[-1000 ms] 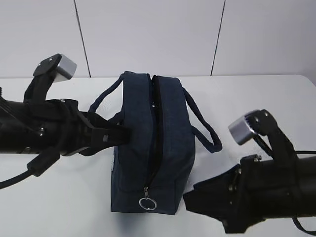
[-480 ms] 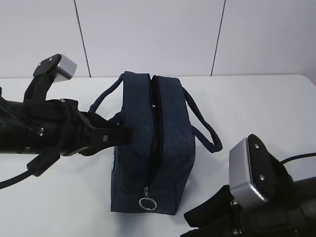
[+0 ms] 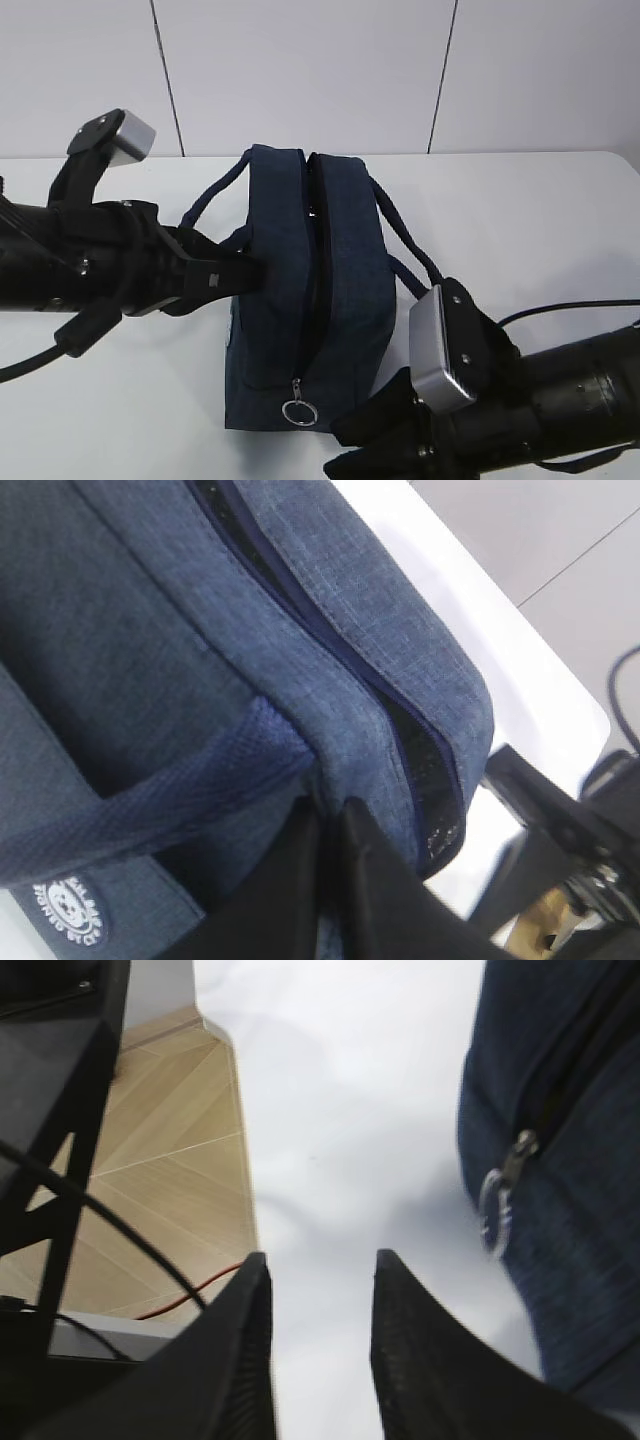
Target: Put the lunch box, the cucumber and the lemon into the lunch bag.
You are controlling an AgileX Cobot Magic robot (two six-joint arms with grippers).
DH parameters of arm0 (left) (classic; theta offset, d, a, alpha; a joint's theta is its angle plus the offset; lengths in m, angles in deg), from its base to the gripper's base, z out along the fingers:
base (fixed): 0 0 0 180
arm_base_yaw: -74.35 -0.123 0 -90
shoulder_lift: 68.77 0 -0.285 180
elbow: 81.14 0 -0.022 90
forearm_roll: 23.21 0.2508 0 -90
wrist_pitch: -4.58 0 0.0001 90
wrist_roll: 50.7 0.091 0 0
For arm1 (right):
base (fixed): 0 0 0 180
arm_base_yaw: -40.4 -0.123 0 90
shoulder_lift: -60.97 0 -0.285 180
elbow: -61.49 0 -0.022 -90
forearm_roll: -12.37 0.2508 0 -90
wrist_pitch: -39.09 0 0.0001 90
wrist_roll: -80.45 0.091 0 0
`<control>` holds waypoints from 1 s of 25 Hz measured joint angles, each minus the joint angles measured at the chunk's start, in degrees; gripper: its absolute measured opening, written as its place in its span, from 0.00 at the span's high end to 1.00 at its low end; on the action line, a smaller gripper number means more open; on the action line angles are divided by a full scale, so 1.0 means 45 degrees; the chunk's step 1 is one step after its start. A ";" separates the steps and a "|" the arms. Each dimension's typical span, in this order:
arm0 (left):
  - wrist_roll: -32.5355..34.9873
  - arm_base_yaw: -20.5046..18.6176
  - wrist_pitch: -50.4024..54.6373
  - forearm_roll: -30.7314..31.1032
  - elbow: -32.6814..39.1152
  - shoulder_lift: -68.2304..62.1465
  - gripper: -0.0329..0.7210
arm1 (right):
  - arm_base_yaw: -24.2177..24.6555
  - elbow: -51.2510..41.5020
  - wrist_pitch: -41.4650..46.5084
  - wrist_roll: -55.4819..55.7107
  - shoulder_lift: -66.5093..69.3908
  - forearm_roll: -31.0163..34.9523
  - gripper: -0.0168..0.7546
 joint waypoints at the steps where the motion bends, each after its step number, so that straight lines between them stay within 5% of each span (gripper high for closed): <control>1: 0.0000 0.0000 0.0000 0.0000 0.0000 0.0000 0.95 | 0.0000 0.0183 -0.0027 -0.0221 0.0190 0.0022 0.66; 25: -0.0021 0.0000 0.0000 0.0000 0.0000 0.0000 0.95 | 0.0000 0.1613 -0.1890 -0.1455 0.1954 0.0140 0.66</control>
